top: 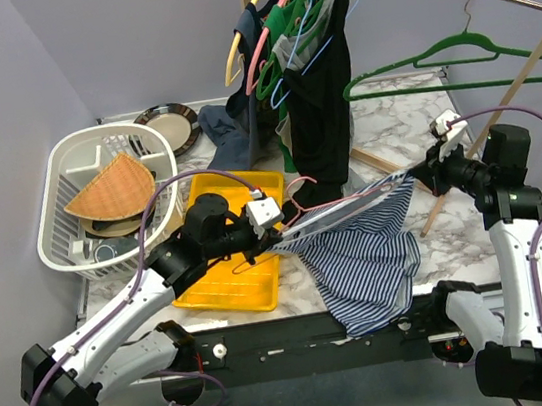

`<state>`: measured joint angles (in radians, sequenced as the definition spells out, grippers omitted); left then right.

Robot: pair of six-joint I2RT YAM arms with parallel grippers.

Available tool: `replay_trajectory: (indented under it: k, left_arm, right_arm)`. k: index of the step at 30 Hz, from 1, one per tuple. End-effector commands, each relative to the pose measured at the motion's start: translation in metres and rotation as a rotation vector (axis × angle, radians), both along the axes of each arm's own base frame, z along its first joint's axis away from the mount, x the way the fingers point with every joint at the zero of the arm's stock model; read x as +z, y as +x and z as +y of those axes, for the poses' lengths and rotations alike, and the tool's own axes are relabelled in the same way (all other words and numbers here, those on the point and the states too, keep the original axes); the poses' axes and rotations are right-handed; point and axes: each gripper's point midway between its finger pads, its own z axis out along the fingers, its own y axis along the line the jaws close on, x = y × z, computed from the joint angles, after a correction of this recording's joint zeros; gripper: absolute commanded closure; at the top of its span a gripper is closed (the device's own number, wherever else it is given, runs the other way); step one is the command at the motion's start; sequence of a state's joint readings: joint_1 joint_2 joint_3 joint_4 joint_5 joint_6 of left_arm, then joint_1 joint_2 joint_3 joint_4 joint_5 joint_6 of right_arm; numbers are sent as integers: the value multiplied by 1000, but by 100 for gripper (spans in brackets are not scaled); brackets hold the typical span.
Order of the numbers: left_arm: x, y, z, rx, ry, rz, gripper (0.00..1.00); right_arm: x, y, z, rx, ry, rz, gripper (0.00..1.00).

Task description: Place the tank top on the hanger

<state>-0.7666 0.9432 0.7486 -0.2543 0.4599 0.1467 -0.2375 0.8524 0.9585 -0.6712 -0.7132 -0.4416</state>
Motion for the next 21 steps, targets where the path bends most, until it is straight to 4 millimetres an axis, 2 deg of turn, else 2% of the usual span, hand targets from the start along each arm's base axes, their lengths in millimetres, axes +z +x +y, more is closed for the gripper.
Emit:
replay_trajectory:
  k: [1, 5, 7, 10, 14, 15, 19, 21]
  left_arm:
    - [-3, 12, 10, 69, 48, -13, 100]
    - [12, 7, 10, 55, 4, -39, 100]
    - [16, 7, 14, 66, -1, -63, 100]
    - [8, 7, 15, 63, 27, -52, 100]
    - [2, 7, 8, 35, 43, -12, 100]
    - [-5, 8, 5, 27, 65, 14, 100]
    - [-5, 14, -4, 18, 78, 44, 100]
    - [2, 17, -11, 13, 65, 44, 100]
  right_arm:
    - [9, 0, -9, -28, -35, -36, 100]
    - [-2, 4, -22, -85, -77, -15, 100]
    - [-4, 2, -20, -71, -77, -9, 100]
    - [2, -7, -5, 8, -44, -22, 100]
    - [23, -23, 23, 158, 39, -59, 100]
    - [31, -28, 28, 185, 54, -63, 100]
    - [49, -45, 48, 288, 130, -64, 100]
    - [54, -55, 57, 339, 167, -62, 100]
